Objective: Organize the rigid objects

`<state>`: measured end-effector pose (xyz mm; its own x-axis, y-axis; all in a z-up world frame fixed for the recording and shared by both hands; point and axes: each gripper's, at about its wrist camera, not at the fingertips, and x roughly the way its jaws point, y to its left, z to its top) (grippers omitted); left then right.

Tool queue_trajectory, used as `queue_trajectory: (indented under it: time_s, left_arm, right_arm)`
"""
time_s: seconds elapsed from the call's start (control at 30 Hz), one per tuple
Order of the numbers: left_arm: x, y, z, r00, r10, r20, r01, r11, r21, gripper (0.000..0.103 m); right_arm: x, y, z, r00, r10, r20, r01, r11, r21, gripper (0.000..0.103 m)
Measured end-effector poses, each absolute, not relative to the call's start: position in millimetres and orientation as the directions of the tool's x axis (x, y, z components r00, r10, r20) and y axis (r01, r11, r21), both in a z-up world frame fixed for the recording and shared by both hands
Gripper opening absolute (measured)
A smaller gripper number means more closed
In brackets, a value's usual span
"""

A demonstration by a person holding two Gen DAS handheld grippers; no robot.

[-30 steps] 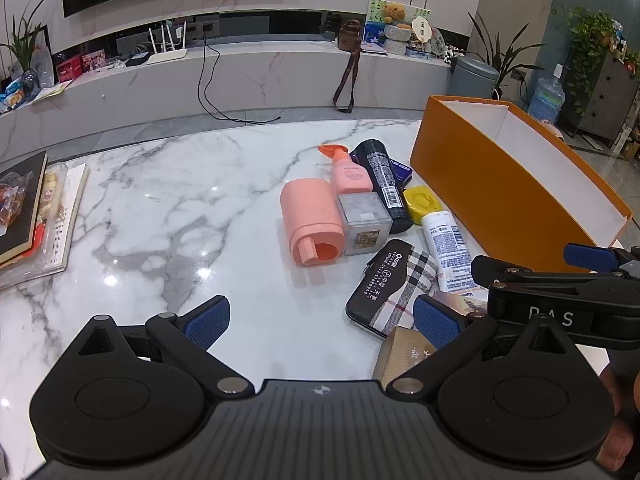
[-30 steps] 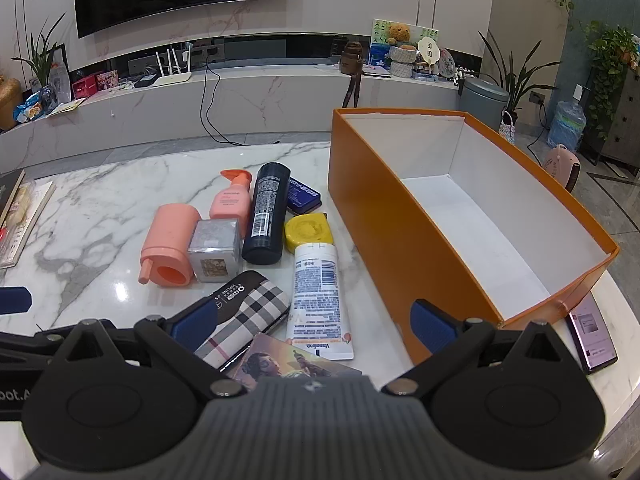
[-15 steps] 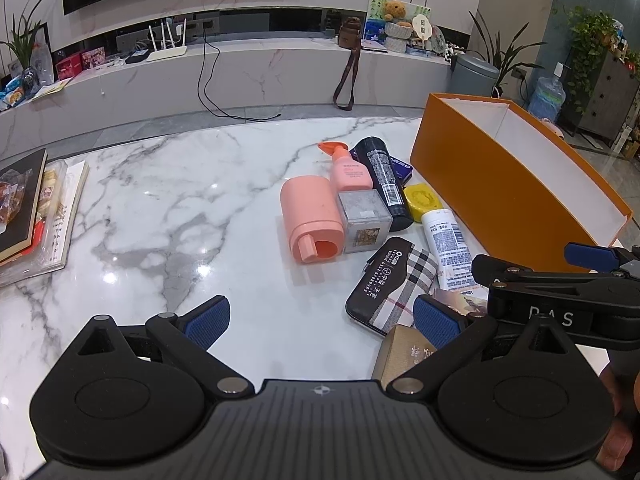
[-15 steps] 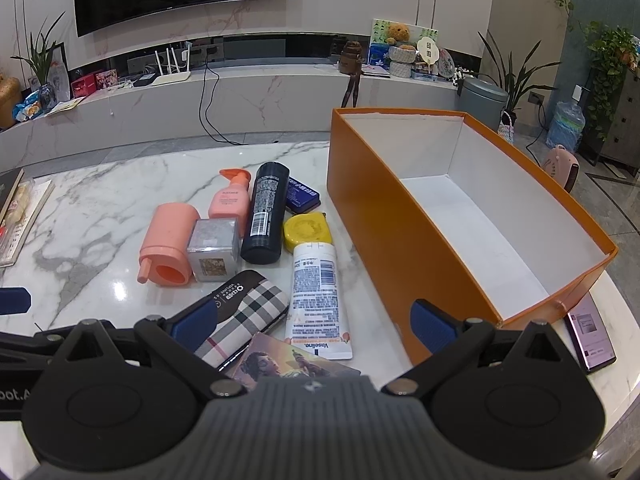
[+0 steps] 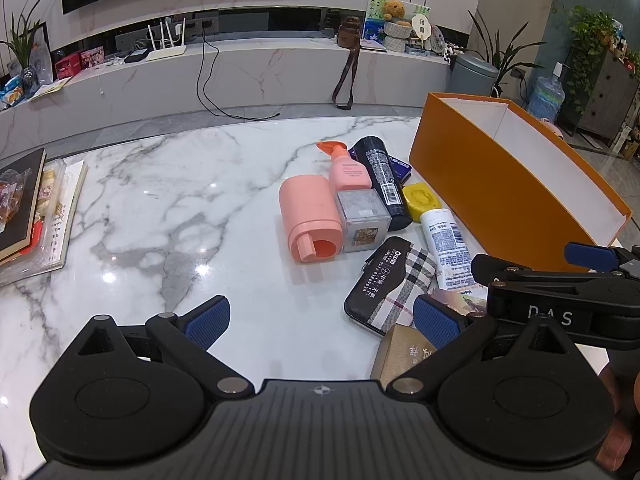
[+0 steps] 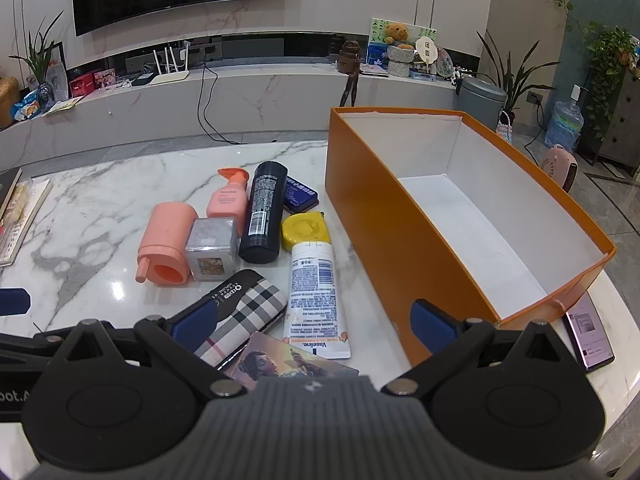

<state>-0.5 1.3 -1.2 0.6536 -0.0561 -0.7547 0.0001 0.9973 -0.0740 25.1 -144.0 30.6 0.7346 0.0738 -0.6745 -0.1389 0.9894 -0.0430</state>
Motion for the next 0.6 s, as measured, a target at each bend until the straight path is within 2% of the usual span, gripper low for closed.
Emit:
queue_trajectory:
  time_s: [0.6]
  left_arm:
    - [-0.8,0.1,-1.3,0.655,-0.060,-0.754,0.004,0.997,-0.076,0.103]
  right_arm:
    - [25.5,-144.6,31.1,0.735,0.073,-0.675,-0.138,0.989,-0.043,0.102]
